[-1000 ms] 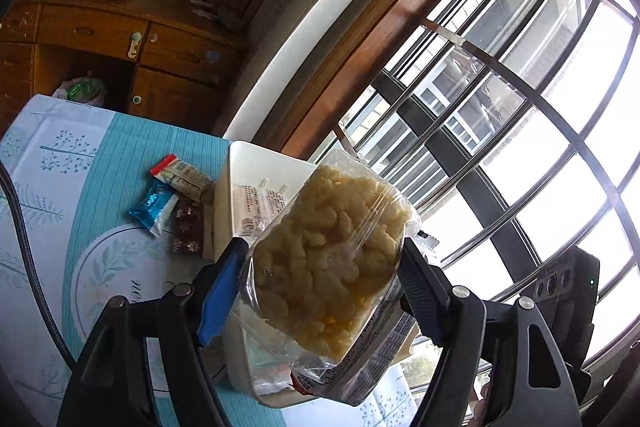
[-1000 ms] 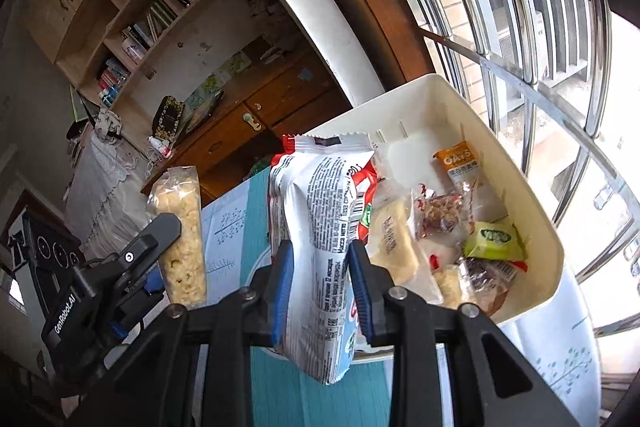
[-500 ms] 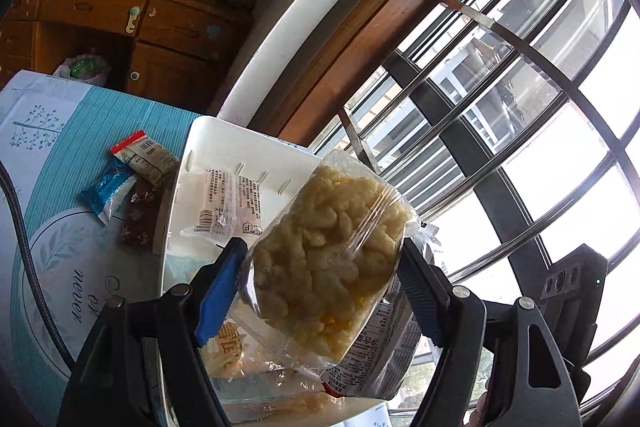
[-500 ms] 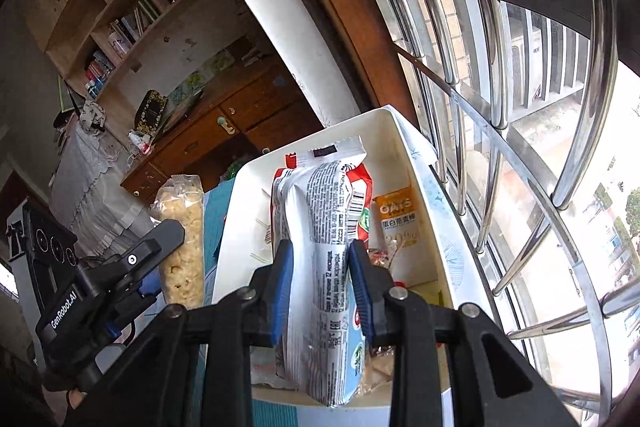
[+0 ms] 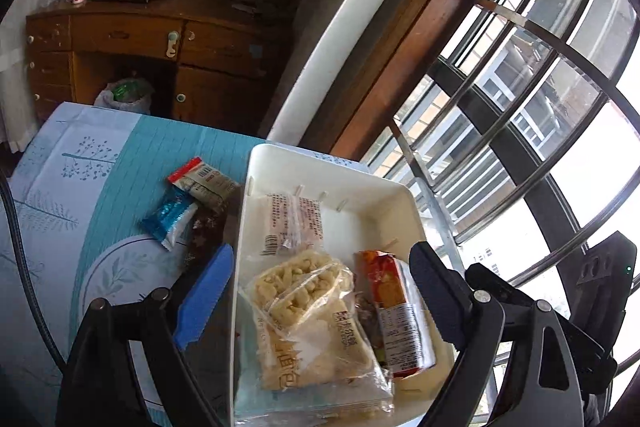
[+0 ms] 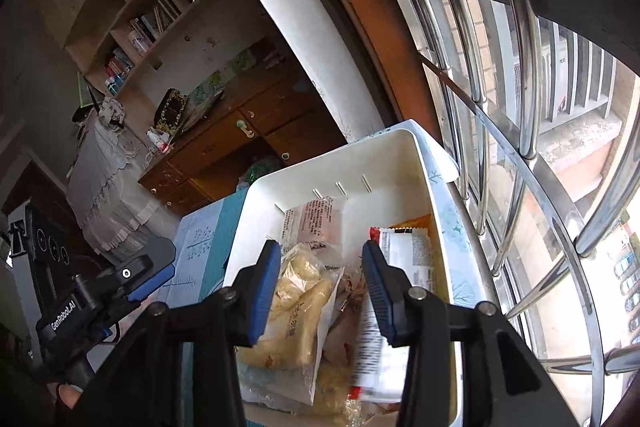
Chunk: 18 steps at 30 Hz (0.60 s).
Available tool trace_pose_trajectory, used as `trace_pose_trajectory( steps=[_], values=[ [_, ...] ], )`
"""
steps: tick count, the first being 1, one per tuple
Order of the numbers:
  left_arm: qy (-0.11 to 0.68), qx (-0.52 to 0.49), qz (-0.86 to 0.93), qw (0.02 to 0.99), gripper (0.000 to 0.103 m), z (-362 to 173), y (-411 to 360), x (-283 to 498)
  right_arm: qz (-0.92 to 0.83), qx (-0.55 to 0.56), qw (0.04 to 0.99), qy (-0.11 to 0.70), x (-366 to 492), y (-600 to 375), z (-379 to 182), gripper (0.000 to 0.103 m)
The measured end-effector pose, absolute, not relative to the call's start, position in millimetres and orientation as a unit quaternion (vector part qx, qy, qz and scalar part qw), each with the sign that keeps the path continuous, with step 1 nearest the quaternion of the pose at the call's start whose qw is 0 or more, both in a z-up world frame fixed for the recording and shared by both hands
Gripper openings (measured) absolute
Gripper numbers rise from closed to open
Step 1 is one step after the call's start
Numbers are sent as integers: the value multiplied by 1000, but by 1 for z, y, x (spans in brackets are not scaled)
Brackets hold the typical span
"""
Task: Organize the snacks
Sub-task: 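Lift both bags over the white tray and open both grippers to drop them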
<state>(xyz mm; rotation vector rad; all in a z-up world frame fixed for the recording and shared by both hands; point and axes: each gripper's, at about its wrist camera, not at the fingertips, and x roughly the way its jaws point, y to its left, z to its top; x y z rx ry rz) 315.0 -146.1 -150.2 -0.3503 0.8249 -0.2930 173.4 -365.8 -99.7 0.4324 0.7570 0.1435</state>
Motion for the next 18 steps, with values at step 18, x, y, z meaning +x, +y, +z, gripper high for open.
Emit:
trace_pose_trajectory(
  steps=[18],
  values=[
    [411,-36,-54,909,89,-187,-80,350,122,58,915,379,220,-294,-71,78]
  ],
)
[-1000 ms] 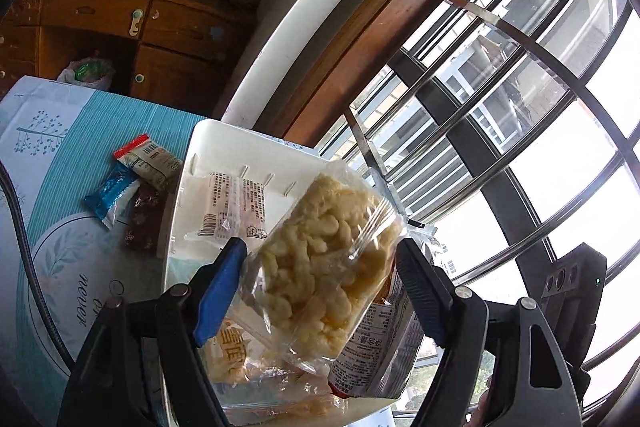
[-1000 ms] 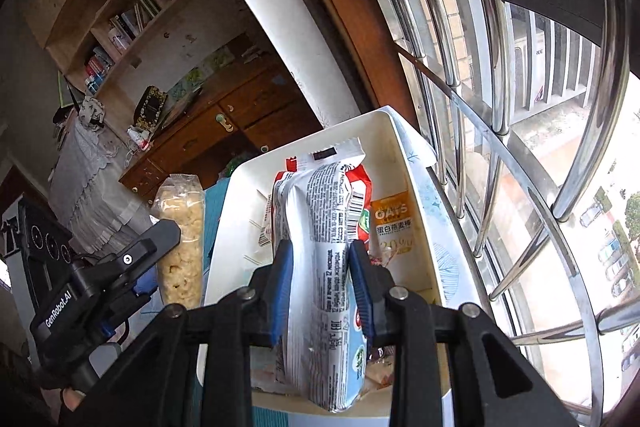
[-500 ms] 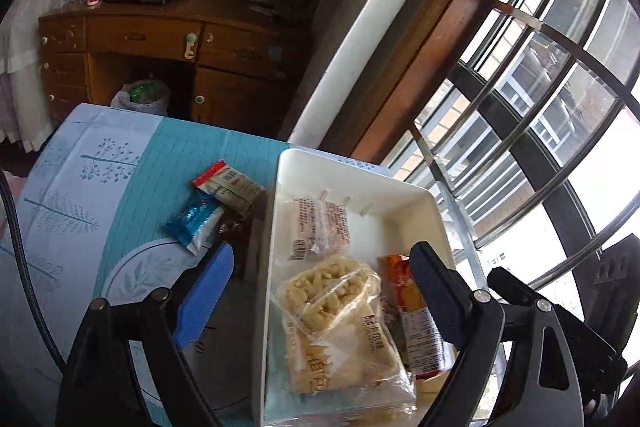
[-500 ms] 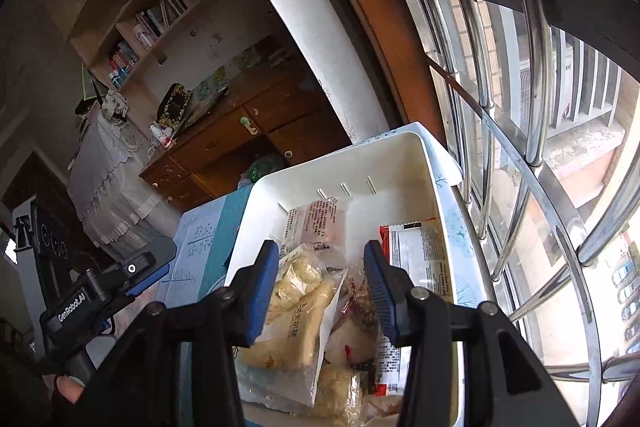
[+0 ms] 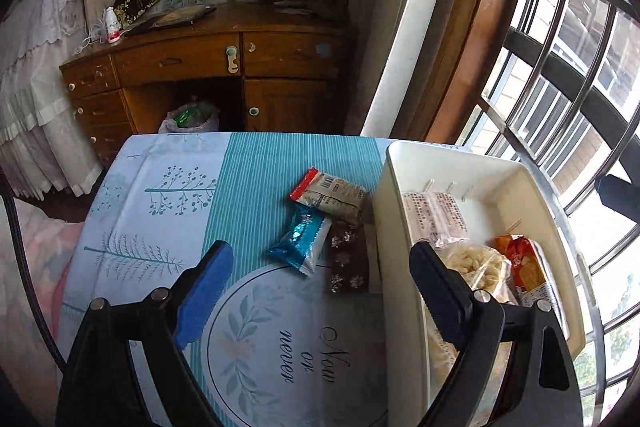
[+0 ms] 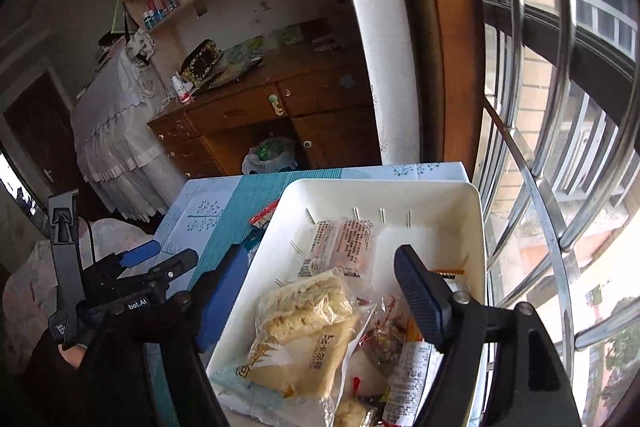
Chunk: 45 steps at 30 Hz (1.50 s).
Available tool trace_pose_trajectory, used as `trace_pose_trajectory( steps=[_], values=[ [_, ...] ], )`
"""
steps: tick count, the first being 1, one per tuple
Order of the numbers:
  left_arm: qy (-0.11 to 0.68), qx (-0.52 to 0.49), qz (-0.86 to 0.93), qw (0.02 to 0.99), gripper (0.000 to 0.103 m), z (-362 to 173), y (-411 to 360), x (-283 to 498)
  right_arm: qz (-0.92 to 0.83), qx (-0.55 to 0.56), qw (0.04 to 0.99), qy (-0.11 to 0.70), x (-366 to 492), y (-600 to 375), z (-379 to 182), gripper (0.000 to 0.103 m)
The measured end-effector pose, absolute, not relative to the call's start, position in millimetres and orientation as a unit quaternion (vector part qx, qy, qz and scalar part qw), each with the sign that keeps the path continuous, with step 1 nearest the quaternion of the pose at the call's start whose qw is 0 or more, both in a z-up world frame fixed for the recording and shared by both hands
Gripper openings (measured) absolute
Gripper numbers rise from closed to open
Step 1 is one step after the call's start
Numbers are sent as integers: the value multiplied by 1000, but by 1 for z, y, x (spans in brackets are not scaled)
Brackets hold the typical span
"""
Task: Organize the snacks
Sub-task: 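Lift both bags over the white tray and open both grippers to drop them, then move the left gripper to the blue foil candy while the right approaches the red-topped sachet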
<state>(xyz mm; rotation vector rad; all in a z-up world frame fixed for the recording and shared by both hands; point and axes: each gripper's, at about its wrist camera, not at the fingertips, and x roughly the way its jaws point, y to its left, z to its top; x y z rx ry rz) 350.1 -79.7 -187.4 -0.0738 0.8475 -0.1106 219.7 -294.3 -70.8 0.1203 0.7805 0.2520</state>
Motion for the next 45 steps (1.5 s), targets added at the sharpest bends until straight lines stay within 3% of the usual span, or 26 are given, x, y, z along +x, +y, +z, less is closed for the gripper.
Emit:
trace_pose_trajectory(
  steps=[13,23,28,33,40,45],
  values=[
    [410,-11,-118,904,88,-230,-55,389,192,-191,878,395,315,-203,-48,91],
    [420,-19,-148,895,84,-259,-45,407,253,-265,787,496,396,-160,-85,93],
    [424,-17,-166,890,76,-272,-52,414,275,-286,736,549,426,-138,-113,93],
    [431,-21,-163,887,63,-285,-56,418,294,-327,682,585,439,-112,-147,93],
    [442,-47,-169,880,58,-299,-57,429,309,-365,619,623,449,-84,-192,93],
    [453,-37,-167,875,44,-305,-63,435,308,-390,590,637,447,-75,-219,93]
  ],
)
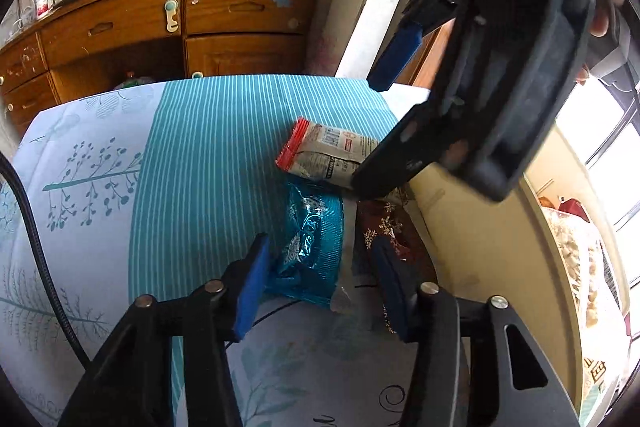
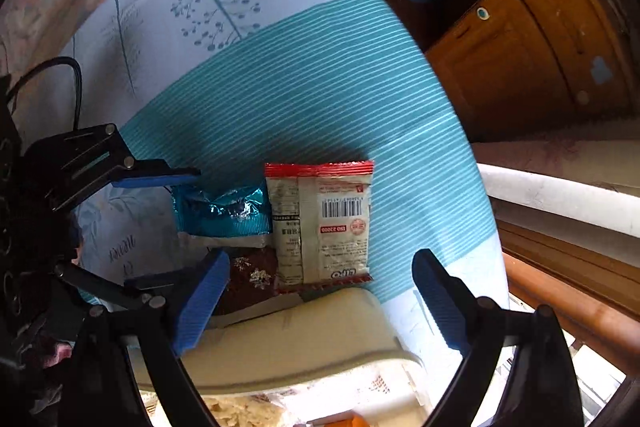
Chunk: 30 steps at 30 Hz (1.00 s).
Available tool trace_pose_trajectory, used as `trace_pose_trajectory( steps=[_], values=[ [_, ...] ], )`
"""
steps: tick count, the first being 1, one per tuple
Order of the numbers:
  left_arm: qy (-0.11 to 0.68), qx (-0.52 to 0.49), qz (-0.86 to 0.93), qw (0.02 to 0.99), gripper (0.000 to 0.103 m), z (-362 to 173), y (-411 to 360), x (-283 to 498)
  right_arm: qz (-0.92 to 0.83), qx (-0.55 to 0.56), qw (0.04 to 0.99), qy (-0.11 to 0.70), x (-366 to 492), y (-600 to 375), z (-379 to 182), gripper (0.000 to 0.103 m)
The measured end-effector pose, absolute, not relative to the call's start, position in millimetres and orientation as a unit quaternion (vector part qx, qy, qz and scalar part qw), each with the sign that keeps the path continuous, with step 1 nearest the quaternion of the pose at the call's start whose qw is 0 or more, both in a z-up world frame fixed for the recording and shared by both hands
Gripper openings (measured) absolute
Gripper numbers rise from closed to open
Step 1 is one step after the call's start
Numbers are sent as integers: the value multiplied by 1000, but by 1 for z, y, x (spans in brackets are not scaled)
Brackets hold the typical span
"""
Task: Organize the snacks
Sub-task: 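Move the left gripper to the blue foil candy while the right approaches the red-topped sachet, then grasp the blue foil candy with the left gripper while the right grasps the red-topped sachet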
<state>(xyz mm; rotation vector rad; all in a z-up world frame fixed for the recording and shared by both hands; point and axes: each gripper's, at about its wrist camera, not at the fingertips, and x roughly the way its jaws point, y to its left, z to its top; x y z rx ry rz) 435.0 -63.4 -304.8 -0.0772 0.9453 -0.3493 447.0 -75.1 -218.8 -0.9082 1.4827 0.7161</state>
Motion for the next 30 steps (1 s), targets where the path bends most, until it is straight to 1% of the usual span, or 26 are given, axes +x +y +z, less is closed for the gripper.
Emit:
trace_pose_trajectory(
  steps=[1,4,7,9,11,12,14,16,18,20,23,30],
  values=[
    [455,-35,-167,874,43,-306,-65,437,305,-391,586,641,448,-74,-223,93],
    [463,-36,-166,870,42,-310,-67,441,286,-401,582,647,451,-71,-235,93],
    [462,-37,-164,871,42,-311,-70,443,276,-402,575,657,454,-71,-243,89],
    [462,-35,-162,871,42,-311,-73,443,265,-402,571,665,457,-71,-248,84],
    [461,-33,-160,872,42,-312,-75,445,254,-398,570,672,460,-71,-253,75],
    [461,-32,-159,873,42,-312,-77,446,249,-393,570,677,463,-72,-256,74],
    [460,-25,-154,874,42,-312,-79,444,244,-381,570,686,467,-74,-258,65],
    [459,-14,-149,876,40,-313,-82,444,247,-370,568,692,469,-74,-260,61],
    [459,-15,-148,876,38,-313,-82,445,249,-364,570,693,472,-74,-261,61],
    [459,-19,-146,876,36,-313,-80,446,250,-361,572,693,472,-74,-260,57],
    [459,-27,-144,876,34,-314,-77,446,249,-361,578,688,473,-75,-260,55],
    [456,-35,-138,879,33,-312,-66,437,247,-338,594,687,467,-88,-249,48]
  ],
)
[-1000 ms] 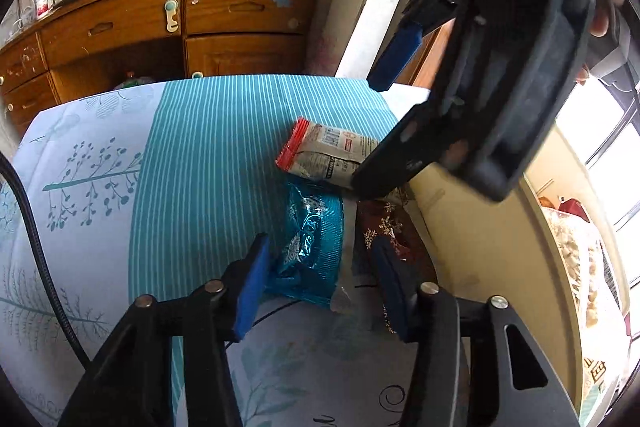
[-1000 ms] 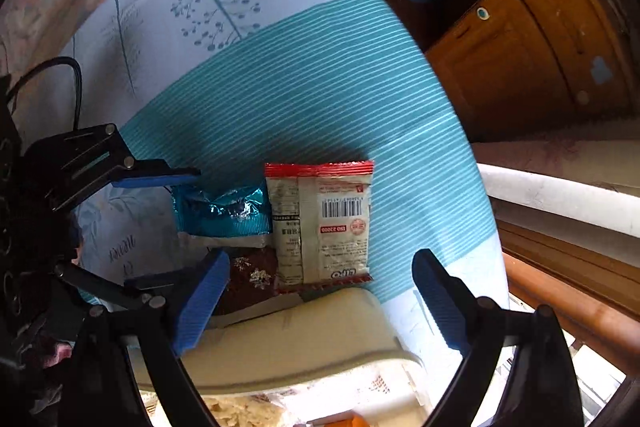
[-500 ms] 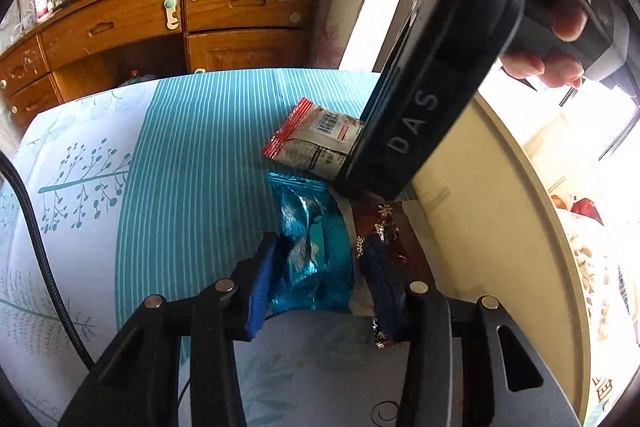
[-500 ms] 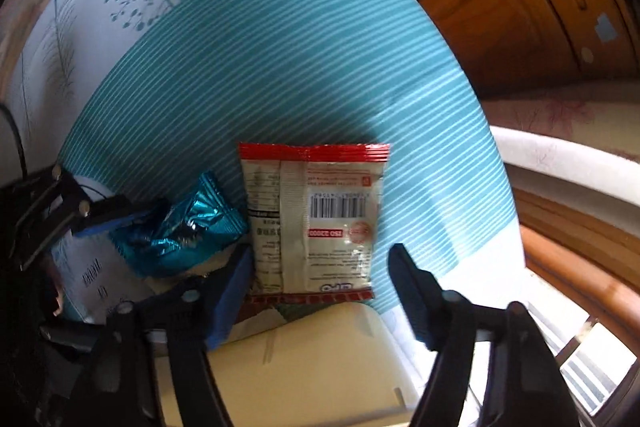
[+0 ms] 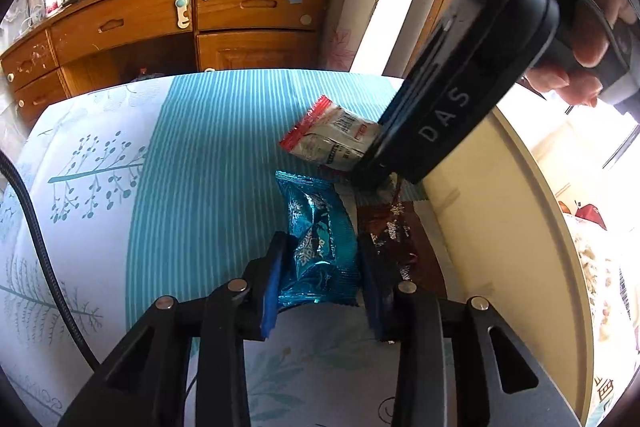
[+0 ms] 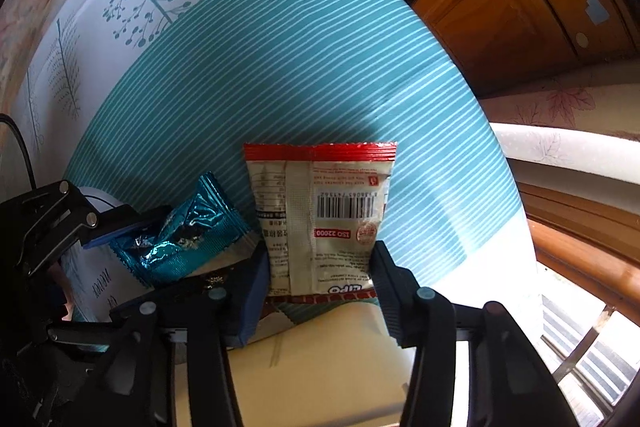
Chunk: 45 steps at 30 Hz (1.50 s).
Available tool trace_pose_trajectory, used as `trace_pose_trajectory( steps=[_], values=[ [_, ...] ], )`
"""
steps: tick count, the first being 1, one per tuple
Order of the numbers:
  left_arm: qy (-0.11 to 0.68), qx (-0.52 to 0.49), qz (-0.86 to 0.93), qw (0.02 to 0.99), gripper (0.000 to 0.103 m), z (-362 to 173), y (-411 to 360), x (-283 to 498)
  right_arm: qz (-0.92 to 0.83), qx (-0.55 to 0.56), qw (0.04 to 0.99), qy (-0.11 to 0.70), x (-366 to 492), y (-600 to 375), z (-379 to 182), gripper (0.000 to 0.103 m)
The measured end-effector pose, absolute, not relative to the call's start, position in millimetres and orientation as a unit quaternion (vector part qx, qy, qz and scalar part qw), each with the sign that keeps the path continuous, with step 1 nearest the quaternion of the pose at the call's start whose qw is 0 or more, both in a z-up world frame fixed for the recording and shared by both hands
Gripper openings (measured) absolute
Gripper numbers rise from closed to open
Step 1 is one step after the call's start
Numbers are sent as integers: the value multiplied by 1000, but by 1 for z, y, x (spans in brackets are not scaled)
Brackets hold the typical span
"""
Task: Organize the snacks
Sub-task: 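Grasp the blue foil candy with the left gripper while the right grasps the red-topped sachet, then carry the candy and sachet over the white tray and open both grippers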
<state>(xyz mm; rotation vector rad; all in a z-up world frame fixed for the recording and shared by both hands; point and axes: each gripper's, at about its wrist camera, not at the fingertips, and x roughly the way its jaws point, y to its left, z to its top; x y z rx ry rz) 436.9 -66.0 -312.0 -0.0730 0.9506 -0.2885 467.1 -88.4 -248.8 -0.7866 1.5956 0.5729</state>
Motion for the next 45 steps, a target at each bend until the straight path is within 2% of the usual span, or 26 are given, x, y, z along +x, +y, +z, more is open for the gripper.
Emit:
trace_pose_trajectory(
  steps=[9,20,28,35,45],
  values=[
    [437,-47,-110,892,33,-295,-48,411,260,-317,625,664,459,-96,-224,46],
    [373,-80,-95,920,33,-230,-44,362,294,-274,729,554,416,-102,-146,46],
    [318,-114,-103,936,33,-188,-62,325,287,-165,808,488,390,-136,-102,46],
    [294,-119,-127,940,33,-170,-97,307,252,-118,828,487,382,-178,-99,46],
    [308,-100,-172,930,33,-165,-159,291,208,-46,835,508,342,-241,-110,46]
  ],
)
